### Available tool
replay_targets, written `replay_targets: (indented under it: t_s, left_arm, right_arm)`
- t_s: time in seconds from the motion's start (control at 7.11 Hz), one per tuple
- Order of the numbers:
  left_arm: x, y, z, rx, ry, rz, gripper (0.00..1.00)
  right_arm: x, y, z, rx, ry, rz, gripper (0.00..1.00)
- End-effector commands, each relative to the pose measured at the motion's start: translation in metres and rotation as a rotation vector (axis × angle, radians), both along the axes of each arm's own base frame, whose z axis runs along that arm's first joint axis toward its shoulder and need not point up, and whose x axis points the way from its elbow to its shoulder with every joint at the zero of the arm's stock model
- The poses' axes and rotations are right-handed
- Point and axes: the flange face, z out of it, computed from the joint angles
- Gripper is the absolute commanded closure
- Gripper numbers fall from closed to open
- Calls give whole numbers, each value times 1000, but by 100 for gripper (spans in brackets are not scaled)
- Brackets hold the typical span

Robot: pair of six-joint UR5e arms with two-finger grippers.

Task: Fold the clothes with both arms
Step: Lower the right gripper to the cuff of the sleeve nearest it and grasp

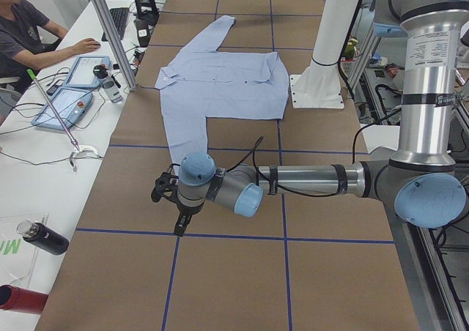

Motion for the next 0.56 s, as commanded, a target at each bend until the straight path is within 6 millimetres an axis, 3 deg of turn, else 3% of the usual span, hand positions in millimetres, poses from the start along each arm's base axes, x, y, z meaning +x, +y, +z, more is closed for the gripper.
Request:
replay_targets:
  t_s: [0.0, 0.28, 0.42]
  left_arm:
    - [1, 0, -2, 4, 4, 1, 1]
    - [1, -1, 1, 43, 2, 2, 1]
    - [1, 1, 3, 49, 3, 0, 1]
  right_arm:
    - [-45, -5, 2, 64, -31, -87, 0]
    - [-53, -19, 74, 44, -54, 31, 0]
    - [-64, -21, 87, -43, -79, 171, 1]
